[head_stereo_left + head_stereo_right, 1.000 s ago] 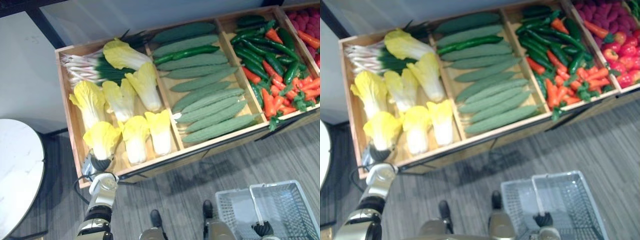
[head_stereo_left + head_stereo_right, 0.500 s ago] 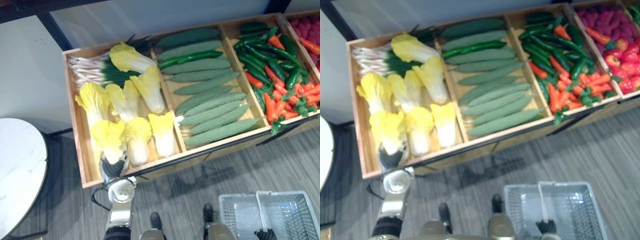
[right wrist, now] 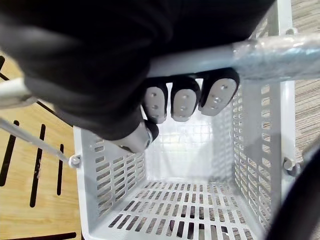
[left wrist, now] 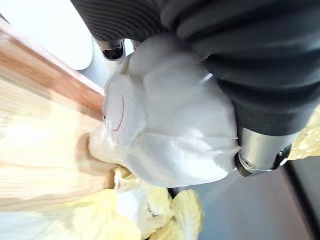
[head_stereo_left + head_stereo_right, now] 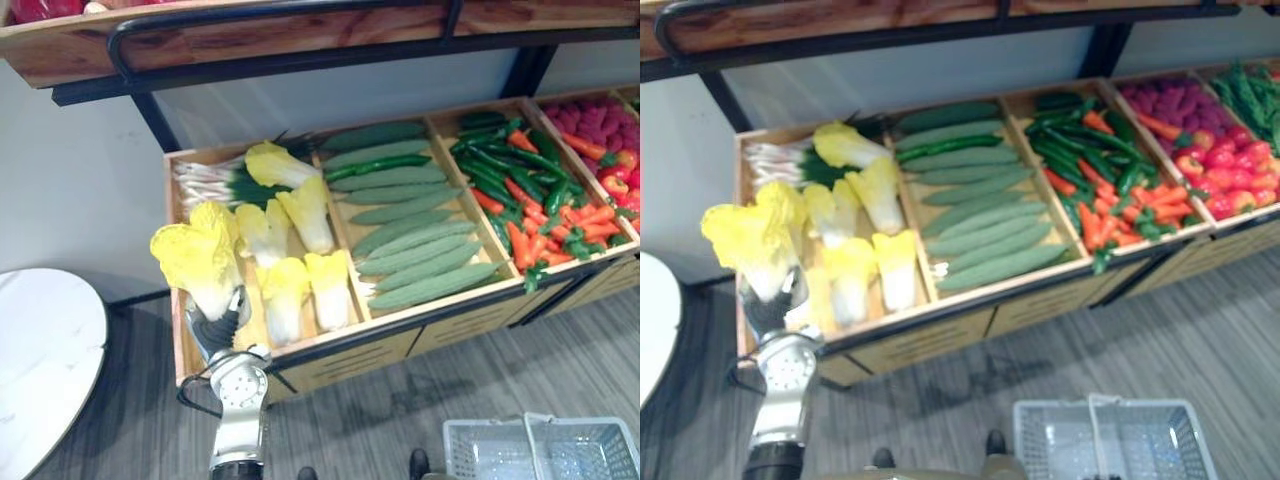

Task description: Pick vegetable in the basket

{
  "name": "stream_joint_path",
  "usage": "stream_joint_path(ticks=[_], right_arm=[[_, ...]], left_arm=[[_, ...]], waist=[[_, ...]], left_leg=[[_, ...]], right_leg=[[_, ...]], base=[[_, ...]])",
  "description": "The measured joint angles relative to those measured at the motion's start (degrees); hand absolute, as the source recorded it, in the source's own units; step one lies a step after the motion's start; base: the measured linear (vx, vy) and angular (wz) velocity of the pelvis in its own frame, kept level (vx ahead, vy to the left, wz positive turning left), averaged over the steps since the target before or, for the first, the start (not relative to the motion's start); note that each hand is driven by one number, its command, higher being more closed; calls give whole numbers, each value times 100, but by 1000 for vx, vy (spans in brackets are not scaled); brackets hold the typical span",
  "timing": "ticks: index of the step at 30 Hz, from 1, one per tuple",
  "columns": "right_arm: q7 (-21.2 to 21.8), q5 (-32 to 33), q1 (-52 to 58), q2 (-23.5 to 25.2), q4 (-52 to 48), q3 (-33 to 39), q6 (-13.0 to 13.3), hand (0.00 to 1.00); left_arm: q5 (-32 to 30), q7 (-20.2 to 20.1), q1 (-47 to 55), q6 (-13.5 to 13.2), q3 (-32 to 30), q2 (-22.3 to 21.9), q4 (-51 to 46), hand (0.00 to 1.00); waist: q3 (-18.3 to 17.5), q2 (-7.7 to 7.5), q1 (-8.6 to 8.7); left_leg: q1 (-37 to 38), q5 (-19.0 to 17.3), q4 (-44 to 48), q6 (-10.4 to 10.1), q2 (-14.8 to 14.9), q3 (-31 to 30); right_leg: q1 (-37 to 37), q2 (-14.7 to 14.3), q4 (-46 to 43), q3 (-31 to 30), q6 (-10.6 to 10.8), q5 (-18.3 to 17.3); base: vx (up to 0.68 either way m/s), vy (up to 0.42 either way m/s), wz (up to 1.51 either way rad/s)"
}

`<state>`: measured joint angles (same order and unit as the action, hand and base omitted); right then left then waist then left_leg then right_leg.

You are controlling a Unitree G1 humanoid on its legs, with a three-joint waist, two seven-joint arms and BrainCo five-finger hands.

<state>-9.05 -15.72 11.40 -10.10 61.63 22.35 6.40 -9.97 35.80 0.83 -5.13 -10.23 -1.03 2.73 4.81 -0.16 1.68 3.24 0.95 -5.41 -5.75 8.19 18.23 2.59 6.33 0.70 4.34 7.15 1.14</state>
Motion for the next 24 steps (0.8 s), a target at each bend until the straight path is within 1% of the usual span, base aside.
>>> stream_joint_path(ticks=[2,4,5,7,8,9,10,11,12,13,14,15,18,19,21,22,24], right_arm=[[7,2,-10,-14,-1,79,1,100],[61,2,-73,-93,-2,205,3,100],[113,-1,-165,-268,-2,209,3,100],[193,-3,-264,-470,-6,207,2,100],[259,-20,-384,-758,-40,195,8,100],[284,-23,-414,-850,-56,189,10,100],[340,-23,-492,-1065,-84,150,14,100],[436,-17,-571,-1378,-249,-34,18,100],[501,-19,-592,-1499,-327,-147,42,100],[628,-33,-647,-1737,-495,-435,107,100],[709,-81,-671,-1850,-574,-591,171,100],[880,-243,-695,-2090,-922,-1016,257,100],[1120,-300,-691,-2527,-1430,-1687,422,100],[1210,-376,-687,-2668,-1685,-1886,432,100],[1352,-426,-694,-2882,-2093,-2226,440,100],[1426,-426,-699,-3022,-2330,-2453,469,100],[1526,-422,-708,-3164,-2659,-2632,567,100]], left_arm=[[-38,-1,0,-1,96,90,-216,100],[-261,-31,1,-18,274,337,-339,100],[-269,-174,1,-86,378,532,-395,100],[-346,-273,3,-147,460,677,-434,100],[-489,-468,3,-245,573,824,-458,100],[-490,-523,6,-268,625,851,-480,100],[-490,-617,6,-348,729,871,-537,100],[-492,-776,10,-454,879,897,-653,100],[-494,-857,8,-522,952,919,-663,100],[-497,-1006,7,-631,1118,993,-666,100],[-495,-1093,7,-680,1189,1040,-667,100],[-495,-1260,2,-779,1348,1143,-672,100],[-486,-1496,-26,-928,1666,1335,-691,100],[-485,-1608,-56,-1003,1773,1416,-692,100],[-478,-1714,-94,-1088,1920,1547,-706,100],[-476,-1782,-122,-1108,2015,1609,-719,100],[-442,-1908,-170,-1117,2175,1709,-796,100]], waist=[[-27,-13,5],[-31,-21,4],[-31,-20,30],[-33,-16,85],[-42,-3,143],[-60,0,138],[-106,15,151],[-114,49,158],[-123,66,165],[-136,88,171],[-137,89,215],[-145,108,295],[-145,108,295],[-145,108,294],[-144,107,276],[-144,107,277],[-143,105,280]], left_leg=[[22,-1,0,-2,1,37],[106,-15,-1,-16,4,186],[201,-47,0,-26,2,337],[283,-85,0,-35,1,480],[402,-144,0,-57,-4,690],[428,-171,0,-64,-4,792],[459,-211,0,-64,-15,970],[540,-271,-1,-80,-42,1258],[576,-290,-1,-84,-42,1349],[636,-334,-1,-95,-47,1580],[689,-355,-1,-99,-52,1669],[765,-412,-1,-115,-57,1875],[904,-493,-1,-158,-94,2298],[959,-520,0,-183,-101,2461],[1061,-557,0,-227,-103,2757],[1115,-579,0,-257,-101,2906],[1177,-614,8,-308,-91,3150]], right_leg=[[0,-5,5,-40,1,2],[0,-24,1,-187,6,8],[7,-42,-14,-339,13,14],[25,-60,-46,-487,14,15],[57,-102,-87,-734,27,22],[91,-121,-92,-828,38,29],[169,-147,-93,-1020,66,65],[250,-186,-88,-1310,93,115],[282,-202,-95,-1424,105,126],[326,-245,-102,-1640,130,156],[340,-268,-98,-1745,138,173],[361,-317,-102,-1938,154,193],[465,-427,-155,-2364,188,219],[508,-452,-183,-2511,196,230],[545,-545,-178,-2770,202,279],[555,-596,-177,-2897,205,292],[593,-671,-179,-3057,205,320]], base=[[24,-2,-10],[27,10,-32],[15,15,-49],[0,17,-54],[-14,22,-64],[-25,21,-85],[-28,19,-98],[-23,16,-101],[-16,10,-106],[-11,-2,-76],[-16,-13,-90],[-9,-12,-80],[-3,-15,-75],[13,-21,-68],[8,-32,-73],[5,-49,-67],[18,-68,-56]])
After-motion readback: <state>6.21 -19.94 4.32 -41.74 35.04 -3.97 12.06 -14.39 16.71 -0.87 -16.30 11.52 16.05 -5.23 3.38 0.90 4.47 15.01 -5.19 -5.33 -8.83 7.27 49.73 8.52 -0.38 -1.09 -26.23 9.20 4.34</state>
